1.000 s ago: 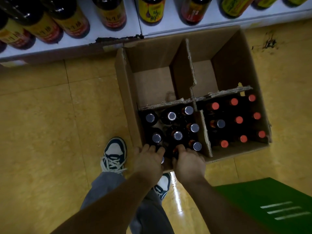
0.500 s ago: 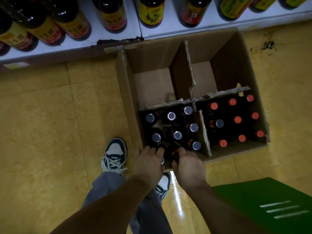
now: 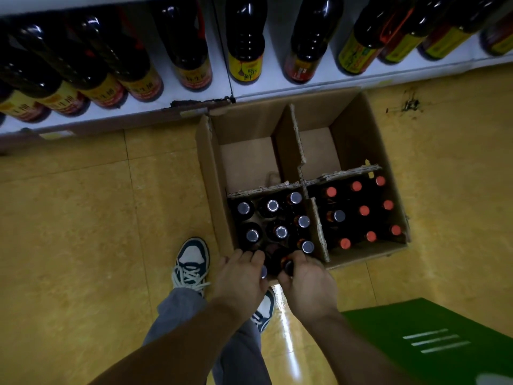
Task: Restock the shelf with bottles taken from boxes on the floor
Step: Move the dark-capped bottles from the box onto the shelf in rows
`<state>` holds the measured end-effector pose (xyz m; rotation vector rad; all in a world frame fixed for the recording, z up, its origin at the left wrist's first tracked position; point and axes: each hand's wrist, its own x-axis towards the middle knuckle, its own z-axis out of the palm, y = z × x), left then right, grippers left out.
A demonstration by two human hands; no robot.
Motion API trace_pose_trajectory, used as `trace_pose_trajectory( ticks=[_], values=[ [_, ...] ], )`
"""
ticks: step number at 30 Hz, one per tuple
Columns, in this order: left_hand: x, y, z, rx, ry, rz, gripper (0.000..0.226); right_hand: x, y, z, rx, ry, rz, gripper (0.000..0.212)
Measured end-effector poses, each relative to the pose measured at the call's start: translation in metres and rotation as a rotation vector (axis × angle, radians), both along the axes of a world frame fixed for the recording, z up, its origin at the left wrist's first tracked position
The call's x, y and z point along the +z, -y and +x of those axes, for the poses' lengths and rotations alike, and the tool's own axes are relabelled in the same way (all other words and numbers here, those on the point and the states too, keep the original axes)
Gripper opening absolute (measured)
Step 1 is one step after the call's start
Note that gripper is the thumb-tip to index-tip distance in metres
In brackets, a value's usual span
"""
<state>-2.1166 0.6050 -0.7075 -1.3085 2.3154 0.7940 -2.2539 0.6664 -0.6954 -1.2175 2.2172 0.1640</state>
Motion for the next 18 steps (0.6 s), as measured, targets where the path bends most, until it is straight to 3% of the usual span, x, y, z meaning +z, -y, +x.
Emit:
trace_pose_trajectory(
  ticks=[9, 13, 18],
  values=[
    [0.066, 0.006, 0.001, 0.054, -0.071, 0.000, 0.025, 0.070, -0.001, -0.007, -0.052, 0.025, -0.070, 0.026],
    [0.108, 0.007, -0.001, 0.079, -0.100, -0.002, 0.023, 0.116, 0.003, -0.012, -0.086, 0.030, -0.093, 0.036],
    [0.167, 0.011, -0.005, 0.097, -0.125, 0.000, 0.018, 0.177, 0.012, -0.019, -0.087, 0.035, -0.114, 0.026]
  ],
)
